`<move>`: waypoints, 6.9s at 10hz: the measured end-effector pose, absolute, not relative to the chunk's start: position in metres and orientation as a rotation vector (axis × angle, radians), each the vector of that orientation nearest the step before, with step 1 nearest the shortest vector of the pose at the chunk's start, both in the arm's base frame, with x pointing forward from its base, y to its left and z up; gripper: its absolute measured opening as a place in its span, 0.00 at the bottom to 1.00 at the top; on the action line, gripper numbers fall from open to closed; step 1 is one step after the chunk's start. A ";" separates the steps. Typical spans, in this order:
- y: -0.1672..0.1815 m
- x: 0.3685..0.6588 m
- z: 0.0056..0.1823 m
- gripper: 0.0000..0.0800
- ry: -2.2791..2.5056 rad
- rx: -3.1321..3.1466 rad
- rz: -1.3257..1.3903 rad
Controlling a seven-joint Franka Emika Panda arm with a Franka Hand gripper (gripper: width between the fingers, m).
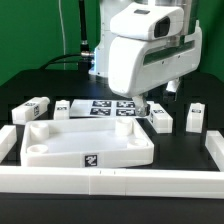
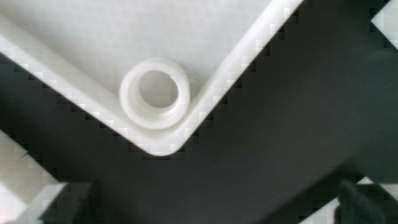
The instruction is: Assemble desk
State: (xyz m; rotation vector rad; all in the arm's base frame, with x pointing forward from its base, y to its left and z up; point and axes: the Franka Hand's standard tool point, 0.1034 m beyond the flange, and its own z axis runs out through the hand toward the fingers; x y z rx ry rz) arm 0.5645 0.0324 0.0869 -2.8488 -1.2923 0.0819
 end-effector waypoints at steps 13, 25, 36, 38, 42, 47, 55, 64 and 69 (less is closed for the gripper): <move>-0.015 0.532 0.067 0.81 -2.097 -2.298 0.076; -0.059 0.470 0.034 0.81 -2.531 -1.681 0.096; -0.063 0.463 0.015 0.09 -2.503 -1.687 0.104; -0.063 0.463 0.015 0.08 -2.503 -1.688 0.104; -0.063 0.463 0.015 0.08 -2.503 -1.688 0.104; -0.025 0.482 0.014 0.08 -2.261 -2.030 0.097; 0.049 0.515 0.015 0.08 -2.086 -2.211 0.093; 0.048 0.515 0.014 0.62 -2.084 -2.210 0.089; 0.047 0.518 0.042 0.81 -2.009 -2.319 0.078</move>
Offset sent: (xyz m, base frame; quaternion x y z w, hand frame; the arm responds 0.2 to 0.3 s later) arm 0.0000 0.0000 0.0000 0.0000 0.0000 0.0000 1.0000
